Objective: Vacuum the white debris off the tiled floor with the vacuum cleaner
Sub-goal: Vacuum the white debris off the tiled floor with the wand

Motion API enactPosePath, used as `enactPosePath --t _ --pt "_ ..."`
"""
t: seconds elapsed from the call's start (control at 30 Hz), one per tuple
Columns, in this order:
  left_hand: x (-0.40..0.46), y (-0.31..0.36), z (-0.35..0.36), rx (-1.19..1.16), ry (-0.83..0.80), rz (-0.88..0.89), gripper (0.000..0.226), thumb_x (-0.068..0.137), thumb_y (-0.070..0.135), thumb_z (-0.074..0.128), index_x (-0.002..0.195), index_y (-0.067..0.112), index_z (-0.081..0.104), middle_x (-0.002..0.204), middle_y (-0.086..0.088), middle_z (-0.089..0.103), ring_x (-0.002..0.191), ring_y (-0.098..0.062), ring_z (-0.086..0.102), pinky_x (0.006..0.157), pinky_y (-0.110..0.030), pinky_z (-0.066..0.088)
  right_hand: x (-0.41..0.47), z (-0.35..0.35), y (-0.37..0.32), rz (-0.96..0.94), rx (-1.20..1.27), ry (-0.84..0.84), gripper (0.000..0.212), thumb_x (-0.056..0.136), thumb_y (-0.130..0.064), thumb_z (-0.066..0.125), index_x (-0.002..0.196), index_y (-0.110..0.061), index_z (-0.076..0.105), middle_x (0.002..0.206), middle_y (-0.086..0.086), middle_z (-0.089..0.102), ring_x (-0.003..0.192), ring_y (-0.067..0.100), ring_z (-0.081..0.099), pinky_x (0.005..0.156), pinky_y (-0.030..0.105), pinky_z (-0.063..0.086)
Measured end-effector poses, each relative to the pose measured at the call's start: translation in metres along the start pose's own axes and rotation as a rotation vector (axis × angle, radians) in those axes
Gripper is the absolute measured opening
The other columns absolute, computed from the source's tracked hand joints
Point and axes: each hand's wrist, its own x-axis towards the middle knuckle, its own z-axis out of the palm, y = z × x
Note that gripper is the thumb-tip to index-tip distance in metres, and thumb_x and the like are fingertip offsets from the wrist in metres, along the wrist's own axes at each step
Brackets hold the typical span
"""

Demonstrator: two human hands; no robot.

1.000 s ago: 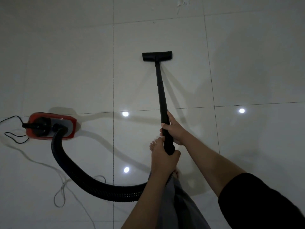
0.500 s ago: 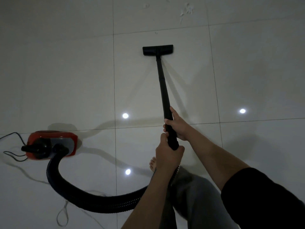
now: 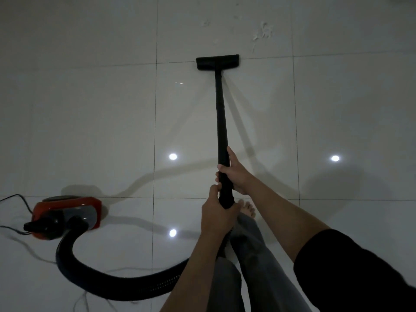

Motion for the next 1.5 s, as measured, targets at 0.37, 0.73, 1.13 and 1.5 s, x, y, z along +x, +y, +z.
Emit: enactPosePath --t 0.37,0.73,1.13,1.5 --pt "0.069 0.063 -0.027 0.060 -0.001 0.022 0.047 0.080 0.012 0.065 0.123 0.013 0.046 0.095 -0.002 0.059 0.068 -0.005 0.054 0.050 -0.009 0.039 0.047 0.006 -0.085 0.021 0.014 0.008 0.080 0.100 -0.002 0.048 0.153 -0.044 0.005 0.083 0.012 0.051 0.068 0.021 0.055 0.054 0.028 0.054" --pt "0.148 0.120 -0.070 0.065 -0.041 0.064 0.035 0.084 0.016 0.064 0.109 0.024 0.041 0.075 0.013 0.053 0.063 -0.005 0.055 0.053 -0.015 0.041 0.109 0.024 -0.166 -0.020 -0.002 0.039 0.081 0.099 -0.003 0.050 0.154 -0.043 0.006 0.086 0.010 0.052 0.070 0.019 0.056 0.058 0.030 0.053" --pt "0.208 0.171 -0.083 0.033 -0.028 0.067 0.044 0.082 0.018 0.066 0.119 0.020 0.044 0.093 0.001 0.062 0.082 -0.021 0.063 0.067 -0.023 0.049 0.159 0.020 -0.228 -0.023 -0.005 0.050 0.080 0.099 -0.004 0.050 0.153 -0.045 0.007 0.084 0.010 0.052 0.068 0.020 0.056 0.058 0.032 0.052" --pt "0.259 0.209 -0.085 0.060 -0.020 0.027 0.044 0.082 0.014 0.065 0.108 0.033 0.036 0.086 0.002 0.060 0.073 -0.020 0.063 0.066 -0.029 0.054 0.197 0.010 -0.280 0.001 -0.006 0.011 0.081 0.099 -0.004 0.050 0.152 -0.048 0.007 0.087 0.011 0.051 0.070 0.020 0.055 0.059 0.030 0.055"
